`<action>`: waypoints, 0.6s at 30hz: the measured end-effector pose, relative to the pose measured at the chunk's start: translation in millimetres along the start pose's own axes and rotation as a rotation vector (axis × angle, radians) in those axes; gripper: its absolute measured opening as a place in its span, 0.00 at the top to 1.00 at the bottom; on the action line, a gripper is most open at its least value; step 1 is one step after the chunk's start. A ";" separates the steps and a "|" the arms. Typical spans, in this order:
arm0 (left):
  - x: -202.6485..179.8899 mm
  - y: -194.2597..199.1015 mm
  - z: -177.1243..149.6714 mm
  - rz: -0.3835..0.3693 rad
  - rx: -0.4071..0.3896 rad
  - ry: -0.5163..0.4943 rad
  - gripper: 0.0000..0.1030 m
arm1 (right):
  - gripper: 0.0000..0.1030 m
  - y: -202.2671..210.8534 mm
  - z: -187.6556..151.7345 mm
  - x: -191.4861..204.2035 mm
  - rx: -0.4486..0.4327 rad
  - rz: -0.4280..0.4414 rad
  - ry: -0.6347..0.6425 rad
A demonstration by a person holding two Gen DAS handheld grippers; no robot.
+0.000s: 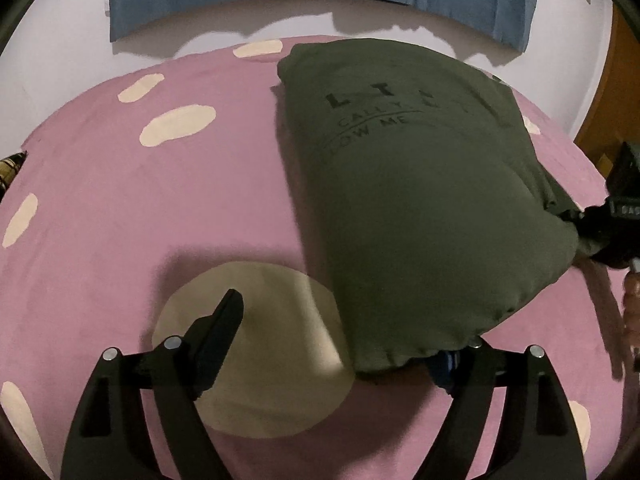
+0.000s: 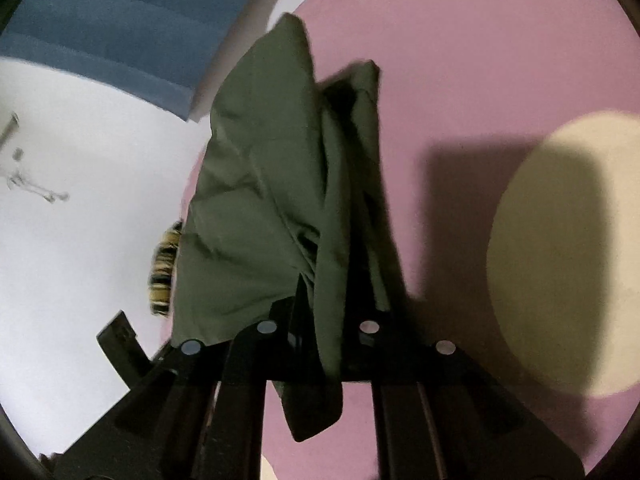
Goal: Fold small clothes
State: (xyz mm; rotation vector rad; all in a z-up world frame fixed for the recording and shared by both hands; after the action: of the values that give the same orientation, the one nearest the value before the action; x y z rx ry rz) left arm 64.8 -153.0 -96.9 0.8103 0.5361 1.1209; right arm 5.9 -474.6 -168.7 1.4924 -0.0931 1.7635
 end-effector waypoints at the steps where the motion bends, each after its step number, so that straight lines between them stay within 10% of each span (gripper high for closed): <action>1: 0.8 -0.5 -0.3 -0.005 0.004 0.004 0.20 | 0.92 1.3 -0.3 -4.9 -0.002 0.020 -0.016; 18: 7.5 -3.9 -3.4 -0.049 0.028 0.043 0.16 | 0.92 12.4 -8.4 -40.2 -0.039 0.129 -0.061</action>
State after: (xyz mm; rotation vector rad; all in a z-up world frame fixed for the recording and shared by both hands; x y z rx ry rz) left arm 67.2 -145.8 -102.0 0.7946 0.6053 1.0891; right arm -9.3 -499.4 -200.2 1.5417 -0.2586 1.8071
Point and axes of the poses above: each gripper's, at about its wrist camera, not at the fingertips, and y roughly against the way its jaws point, x to its left, z to its top, the point moved 2 cm from there along -y, roughly the way its jaws point, and after that the axes turned 5 degrees about z, right-handed, at the moved point
